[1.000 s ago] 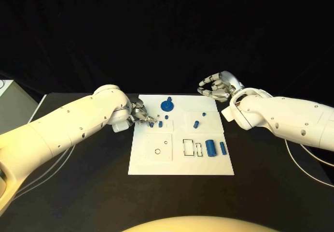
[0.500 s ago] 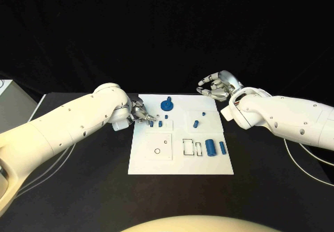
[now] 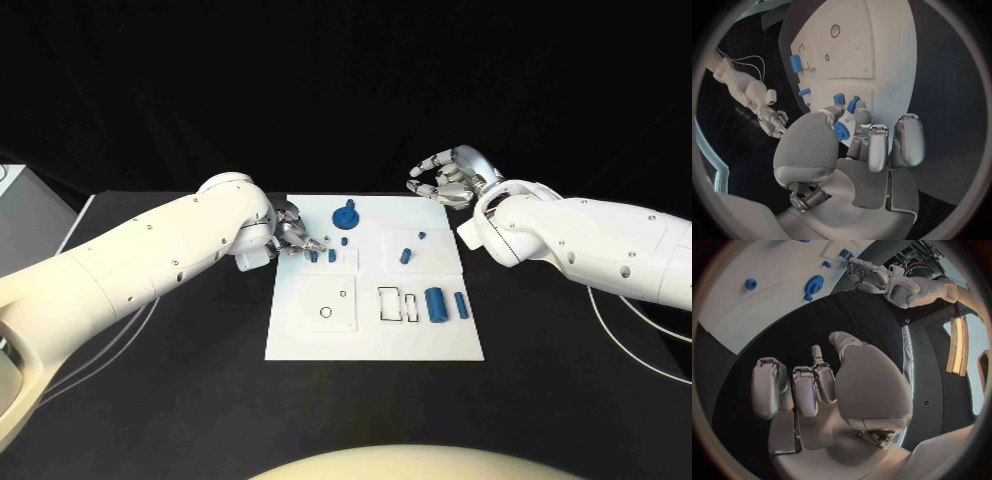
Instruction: Assemble the parts on the task board
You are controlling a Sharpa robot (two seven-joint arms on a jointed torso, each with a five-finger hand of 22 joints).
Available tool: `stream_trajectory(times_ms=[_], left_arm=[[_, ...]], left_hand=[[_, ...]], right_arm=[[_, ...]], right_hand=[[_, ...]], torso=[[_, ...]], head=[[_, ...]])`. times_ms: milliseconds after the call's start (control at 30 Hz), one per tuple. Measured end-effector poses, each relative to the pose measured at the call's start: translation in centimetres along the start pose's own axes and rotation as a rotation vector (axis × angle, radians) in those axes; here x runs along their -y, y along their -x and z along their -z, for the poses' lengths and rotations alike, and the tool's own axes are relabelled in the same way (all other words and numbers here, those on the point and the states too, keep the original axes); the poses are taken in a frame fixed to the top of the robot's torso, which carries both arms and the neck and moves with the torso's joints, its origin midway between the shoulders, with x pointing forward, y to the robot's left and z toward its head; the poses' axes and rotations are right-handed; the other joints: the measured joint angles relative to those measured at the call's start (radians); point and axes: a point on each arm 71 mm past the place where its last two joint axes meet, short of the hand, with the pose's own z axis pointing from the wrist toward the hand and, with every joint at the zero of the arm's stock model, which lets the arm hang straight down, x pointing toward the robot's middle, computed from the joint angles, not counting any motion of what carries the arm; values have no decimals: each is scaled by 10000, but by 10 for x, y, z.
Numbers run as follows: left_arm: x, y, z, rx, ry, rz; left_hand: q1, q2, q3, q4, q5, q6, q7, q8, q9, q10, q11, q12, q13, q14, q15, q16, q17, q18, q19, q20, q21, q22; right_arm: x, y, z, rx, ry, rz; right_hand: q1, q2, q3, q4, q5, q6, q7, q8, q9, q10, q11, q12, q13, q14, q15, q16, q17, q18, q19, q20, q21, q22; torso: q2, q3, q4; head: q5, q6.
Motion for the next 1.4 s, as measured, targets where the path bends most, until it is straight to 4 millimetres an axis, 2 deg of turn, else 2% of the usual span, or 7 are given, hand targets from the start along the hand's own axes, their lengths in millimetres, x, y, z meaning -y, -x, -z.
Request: stream_trajectory(times_ms=[100, 767, 967, 1067, 1167, 1267, 1400], left_arm=[[-1, 0, 0, 9, 17, 3], [1, 4, 0, 127, 75, -63], [1, 5, 0, 149, 80, -82], [1, 5, 0, 154, 87, -82], [1, 5, 0, 151, 86, -83], [2, 6, 0, 143, 76, -77], [2, 6, 0, 118, 63, -61]], left_hand=[[114, 93, 73, -8, 0, 35, -36, 56, 55, 40, -41, 56, 64, -36, -36, -1, 0, 1, 16, -16, 0, -1], [65, 73, 222, 30, 0, 67, -74, 461, 321, 225, -171, 445, 559, 0, -72, 44, 0, 0, 53, -52, 0, -2], [71, 66, 345, -36, 9, -29, -169, 575, 408, 225, -172, 444, 559, 0, -145, 44, 0, 1, 16, -88, 0, -2], [286, 15, 572, -68, 46, -79, -217, 667, 459, 225, -172, 444, 559, 0, -145, 44, 0, 1, 17, -88, 0, -2], [752, -23, 1177, -323, 115, -240, -231, 752, 527, 144, -252, 444, 555, -36, -180, 44, 0, 2, 50, -125, 0, -2], [864, -144, 1804, -493, 113, -294, -217, 898, 607, 144, -252, 444, 544, -36, -180, 44, 0, 2, 16, -159, 0, -2], [881, -248, 2088, -647, 104, -351, -203, 947, 638, 144, -251, 444, 527, -36, -180, 44, 0, 2, 16, -159, 0, -2]], right_arm=[[0, 0, 0, -2, -1, 0], [0, 0, 0, -20, -7, -5], [0, 0, 0, -30, -9, -7], [0, -1, 0, -39, -10, -8], [0, -1, 0, -47, -12, -9], [0, -1, 0, -58, -12, -10], [0, -1, 0, -72, -14, -11]], right_hand=[[0, 0, 0, 0, 0, 0, 0, 0, 0, 0, 0, 0, 0, 0, 0, 0, 8, 0, 0, 0, 0, 0], [-41, -41, 0, 0, 0, 0, 0, 0, 13, 0, 0, 0, -3, 0, 0, 0, 7, -1, 0, 0, 0, -3], [-41, -41, 0, 0, 0, 0, 0, 0, 13, 0, 0, 0, -4, 0, 0, 0, 6, 0, 0, 0, 0, -3], [-41, -41, 0, 0, 0, 0, 0, 0, 13, 0, 0, 0, -4, 0, 0, 0, 6, 0, 0, 0, 0, -4], [-40, -40, -1, 0, 0, 0, 0, 0, 13, 0, 0, 0, -4, 0, 0, 0, 5, 0, 0, 0, 0, -4], [-40, -40, -1, 0, 0, 0, 0, 0, 12, 0, 0, 0, -4, 0, 0, 0, 5, 0, 0, 0, 0, -4], [-40, -40, -1, 1, 0, 0, 0, 0, 26, 0, 0, 0, -5, 0, 0, 0, 4, -1, 0, 0, 0, -4]], torso=[[0, -1, 0], [7, -4, 2], [2, -4, 7], [-4, -3, 12], [-8, -2, 12], [-11, -2, 11], [-12, -2, 7]], head=[[-7, -6], [-40, -28], [-46, -51], [-47, -56], [-47, -61], [-43, -63], [-36, -64]])
